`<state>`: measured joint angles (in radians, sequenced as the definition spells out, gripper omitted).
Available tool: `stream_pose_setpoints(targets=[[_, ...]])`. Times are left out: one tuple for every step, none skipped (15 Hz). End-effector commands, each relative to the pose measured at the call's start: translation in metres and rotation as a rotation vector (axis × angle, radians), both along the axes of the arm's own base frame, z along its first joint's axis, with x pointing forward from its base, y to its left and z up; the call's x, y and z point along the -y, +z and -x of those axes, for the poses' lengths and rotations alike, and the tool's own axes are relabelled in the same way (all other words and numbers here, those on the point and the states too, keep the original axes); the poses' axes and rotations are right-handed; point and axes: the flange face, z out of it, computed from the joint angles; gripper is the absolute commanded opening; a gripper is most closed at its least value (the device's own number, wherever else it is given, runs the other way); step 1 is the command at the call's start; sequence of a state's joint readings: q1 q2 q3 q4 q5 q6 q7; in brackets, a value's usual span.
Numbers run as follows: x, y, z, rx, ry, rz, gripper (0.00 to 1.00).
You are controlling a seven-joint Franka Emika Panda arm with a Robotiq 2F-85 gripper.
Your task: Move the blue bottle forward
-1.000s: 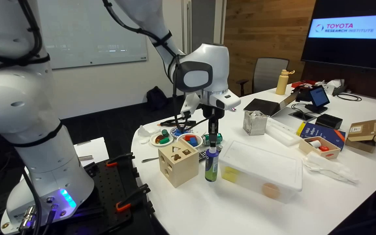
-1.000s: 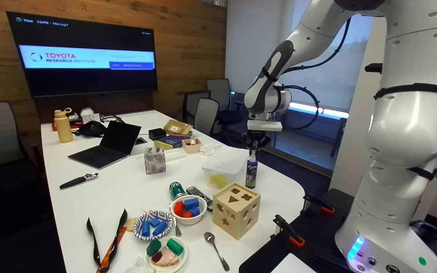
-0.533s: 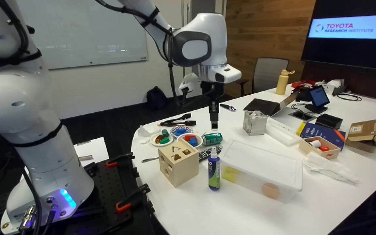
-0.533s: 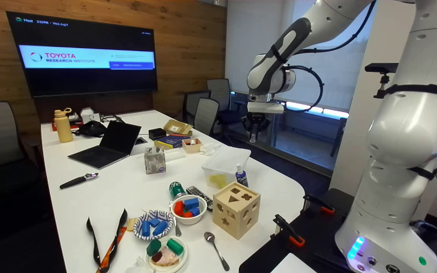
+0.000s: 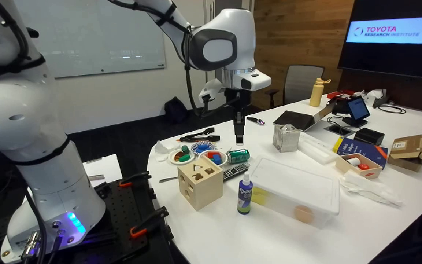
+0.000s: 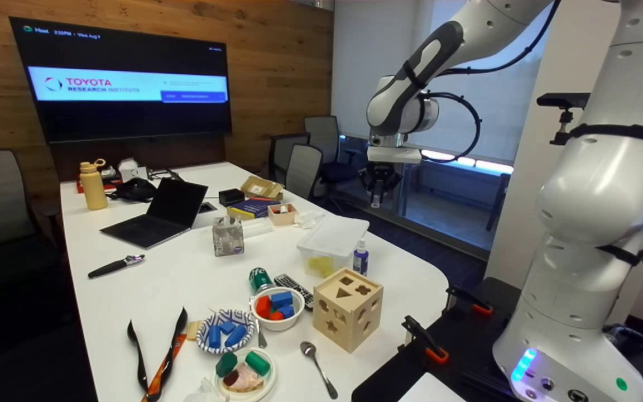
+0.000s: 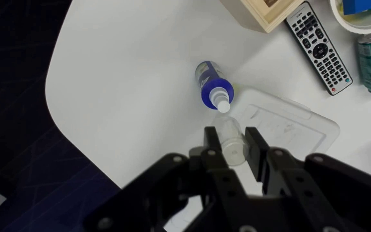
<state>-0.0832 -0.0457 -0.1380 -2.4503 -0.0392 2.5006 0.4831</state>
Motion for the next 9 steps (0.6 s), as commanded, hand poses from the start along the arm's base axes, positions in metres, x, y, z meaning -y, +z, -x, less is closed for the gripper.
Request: stream_pose_setpoints(targets=[[0.015, -0.008, 0.013, -0.017, -0.066, -0.019, 0.06], [0.021, -0.016, 0.018, -0.018, -0.078, -0.029, 0.06], [0.026, -0.024, 0.023, -0.013, -0.086, -0.05, 0.06], [0.031, -0.033, 0.028, -0.013, -0.108, -0.055, 0.06], [0.035, -0.045, 0.033, -0.002, -0.129, -0.069, 0.06], [0.04, -0.056, 0.037, 0.009, -0.143, -0.069, 0.06], [0.046, -0.071, 0.04, 0.027, -0.163, -0.063, 0.06], [0.051, -0.084, 0.044, 0.039, -0.179, -0.063, 0.06], [0.056, -0.097, 0.047, 0.049, -0.196, -0.052, 0.06]])
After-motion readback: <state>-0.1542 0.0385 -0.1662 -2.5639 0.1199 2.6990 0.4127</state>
